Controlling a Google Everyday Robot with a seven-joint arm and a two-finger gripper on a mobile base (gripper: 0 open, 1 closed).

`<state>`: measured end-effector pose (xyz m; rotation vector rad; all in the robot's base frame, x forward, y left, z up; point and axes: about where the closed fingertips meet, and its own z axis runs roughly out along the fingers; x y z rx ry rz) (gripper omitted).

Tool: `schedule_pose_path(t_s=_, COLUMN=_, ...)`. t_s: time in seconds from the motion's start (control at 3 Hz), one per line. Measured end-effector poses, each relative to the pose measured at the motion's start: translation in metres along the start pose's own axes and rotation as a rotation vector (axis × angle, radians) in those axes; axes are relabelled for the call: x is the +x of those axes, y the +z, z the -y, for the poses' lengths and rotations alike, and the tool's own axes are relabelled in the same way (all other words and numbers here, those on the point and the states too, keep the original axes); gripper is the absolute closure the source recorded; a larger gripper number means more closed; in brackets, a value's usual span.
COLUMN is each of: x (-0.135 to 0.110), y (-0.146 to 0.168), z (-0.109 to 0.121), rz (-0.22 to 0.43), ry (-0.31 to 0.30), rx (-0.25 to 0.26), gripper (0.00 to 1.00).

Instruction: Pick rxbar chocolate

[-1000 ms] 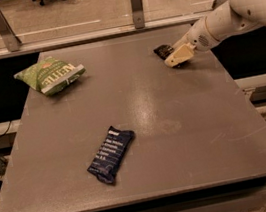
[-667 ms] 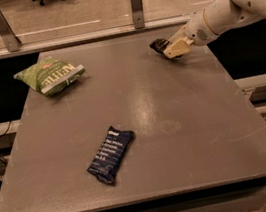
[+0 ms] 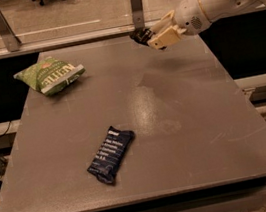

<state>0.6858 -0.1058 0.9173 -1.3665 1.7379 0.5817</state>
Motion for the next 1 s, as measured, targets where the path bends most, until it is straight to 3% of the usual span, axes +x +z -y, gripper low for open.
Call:
schedule_pose_path(t_s=0.67, x=-0.060, y=-0.001, z=-0.072, rz=0.271, ry=-0.091, rx=-0.277, gripper=1.00)
schedule_pose_path(t_s=1.0, x=-0.064, y=0.001, z=-0.074, rz=0.278, ry=-0.091, rx=-0.285, gripper=1.00)
